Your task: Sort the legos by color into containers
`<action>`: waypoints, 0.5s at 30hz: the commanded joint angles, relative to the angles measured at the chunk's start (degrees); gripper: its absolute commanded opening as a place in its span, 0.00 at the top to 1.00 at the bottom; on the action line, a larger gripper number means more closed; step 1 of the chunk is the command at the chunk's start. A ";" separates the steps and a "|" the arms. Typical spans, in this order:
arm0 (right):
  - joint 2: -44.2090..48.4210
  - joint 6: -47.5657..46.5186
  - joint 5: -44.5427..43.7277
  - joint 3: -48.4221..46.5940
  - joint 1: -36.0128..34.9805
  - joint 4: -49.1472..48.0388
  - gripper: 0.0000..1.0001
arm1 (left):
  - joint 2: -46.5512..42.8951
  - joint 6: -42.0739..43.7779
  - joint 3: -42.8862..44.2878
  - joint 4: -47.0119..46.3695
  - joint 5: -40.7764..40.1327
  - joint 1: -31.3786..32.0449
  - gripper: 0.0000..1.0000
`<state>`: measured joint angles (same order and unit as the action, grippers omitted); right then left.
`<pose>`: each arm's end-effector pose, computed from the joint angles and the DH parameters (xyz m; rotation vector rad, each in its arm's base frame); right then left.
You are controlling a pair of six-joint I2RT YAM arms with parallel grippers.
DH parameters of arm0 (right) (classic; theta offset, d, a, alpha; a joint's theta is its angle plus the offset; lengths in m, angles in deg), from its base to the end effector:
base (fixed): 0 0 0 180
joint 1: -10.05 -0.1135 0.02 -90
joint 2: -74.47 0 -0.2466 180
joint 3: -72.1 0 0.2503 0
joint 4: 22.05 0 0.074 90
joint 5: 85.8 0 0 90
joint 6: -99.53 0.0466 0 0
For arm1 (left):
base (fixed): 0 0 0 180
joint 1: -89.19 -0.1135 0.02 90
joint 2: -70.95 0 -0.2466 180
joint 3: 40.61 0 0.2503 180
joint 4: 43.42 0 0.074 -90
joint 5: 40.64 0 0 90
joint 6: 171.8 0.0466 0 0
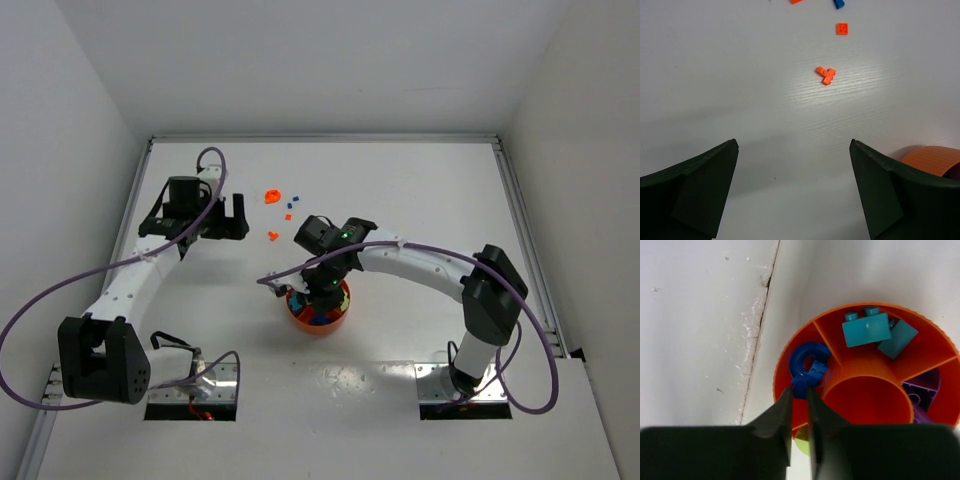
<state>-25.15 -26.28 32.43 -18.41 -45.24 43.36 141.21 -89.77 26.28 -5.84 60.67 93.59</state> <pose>0.1749 0.2913 0.2061 -2.1108 1.9337 0.7748 0.2755 -0.0304 0.2524 0.0321 2.2914 -0.3379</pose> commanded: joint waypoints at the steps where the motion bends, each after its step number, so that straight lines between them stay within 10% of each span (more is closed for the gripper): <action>1: 1.70 0.22 -1.85 -0.53 -0.87 -0.66 0.80 | -1.79 0.23 -0.28 -0.94 -0.24 -0.19 0.00; 7: 2.23 -1.71 -2.39 -1.58 -1.40 0.66 0.56 | -1.79 0.76 -0.81 -0.94 0.37 -0.19 0.00; 15: 6.35 -1.55 0.07 -4.48 -1.40 1.18 0.78 | -5.56 3.83 -1.33 -2.17 5.91 0.34 0.00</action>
<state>-23.64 -27.77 30.37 -19.24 -46.35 44.59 139.70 -87.78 25.34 -5.82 63.05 93.61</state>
